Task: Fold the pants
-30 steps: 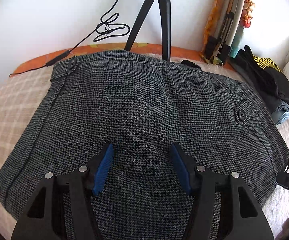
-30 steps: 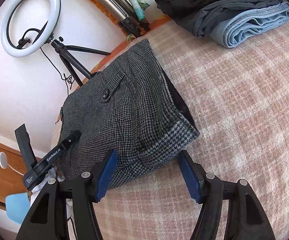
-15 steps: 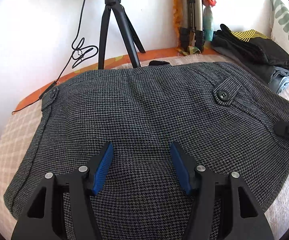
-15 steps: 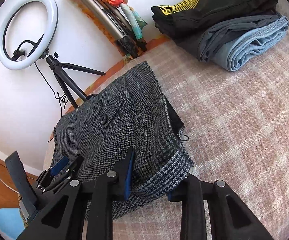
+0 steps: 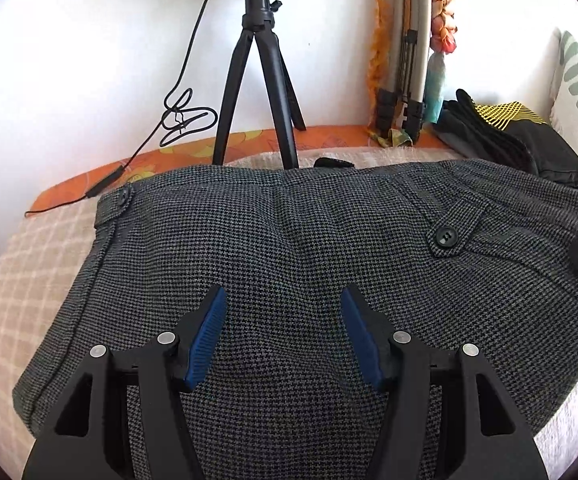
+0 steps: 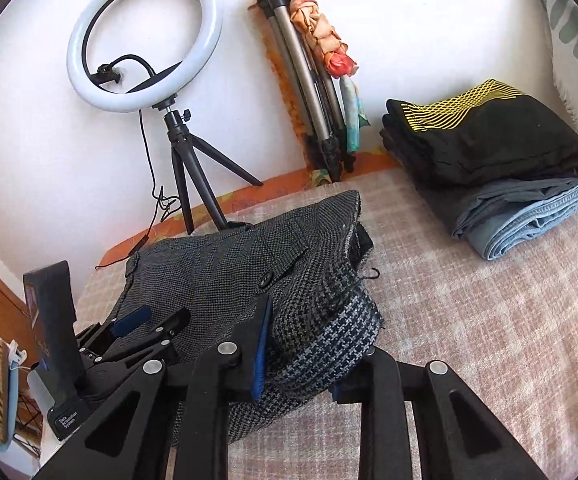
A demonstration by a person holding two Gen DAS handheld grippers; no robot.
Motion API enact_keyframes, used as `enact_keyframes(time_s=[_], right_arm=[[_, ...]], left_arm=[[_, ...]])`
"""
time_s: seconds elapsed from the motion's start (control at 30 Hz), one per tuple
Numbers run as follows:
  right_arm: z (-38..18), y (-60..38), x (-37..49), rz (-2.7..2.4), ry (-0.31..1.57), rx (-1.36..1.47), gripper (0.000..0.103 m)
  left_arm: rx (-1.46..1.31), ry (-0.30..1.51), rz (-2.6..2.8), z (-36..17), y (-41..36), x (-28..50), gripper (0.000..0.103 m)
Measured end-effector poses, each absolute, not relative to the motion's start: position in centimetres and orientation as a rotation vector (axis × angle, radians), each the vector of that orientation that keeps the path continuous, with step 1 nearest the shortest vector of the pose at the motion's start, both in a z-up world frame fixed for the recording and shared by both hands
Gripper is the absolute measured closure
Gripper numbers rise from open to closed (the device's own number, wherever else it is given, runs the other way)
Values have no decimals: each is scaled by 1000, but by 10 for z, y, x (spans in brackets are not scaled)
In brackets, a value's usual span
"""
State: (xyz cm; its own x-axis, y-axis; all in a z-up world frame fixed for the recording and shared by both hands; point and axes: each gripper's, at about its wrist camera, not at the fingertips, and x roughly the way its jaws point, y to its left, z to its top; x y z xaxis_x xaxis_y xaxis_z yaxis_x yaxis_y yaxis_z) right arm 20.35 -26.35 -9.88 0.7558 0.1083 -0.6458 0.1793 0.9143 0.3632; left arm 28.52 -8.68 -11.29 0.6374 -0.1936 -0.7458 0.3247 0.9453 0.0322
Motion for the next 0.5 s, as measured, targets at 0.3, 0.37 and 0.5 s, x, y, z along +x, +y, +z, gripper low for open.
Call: enact_keyframes(time_s=[0.3,0.37,0.5], right_arm=[[-69,-231,209,-6,666,335,81],[-65,-221,209,2,658,303,81],[-57,-200,209,30,645,271,81]], left_arm=[[116,802,-299,-105,-68,276,45],[73,787,-291,-93,-46,266,45],[89,769,-209,-94,-5,245,44]])
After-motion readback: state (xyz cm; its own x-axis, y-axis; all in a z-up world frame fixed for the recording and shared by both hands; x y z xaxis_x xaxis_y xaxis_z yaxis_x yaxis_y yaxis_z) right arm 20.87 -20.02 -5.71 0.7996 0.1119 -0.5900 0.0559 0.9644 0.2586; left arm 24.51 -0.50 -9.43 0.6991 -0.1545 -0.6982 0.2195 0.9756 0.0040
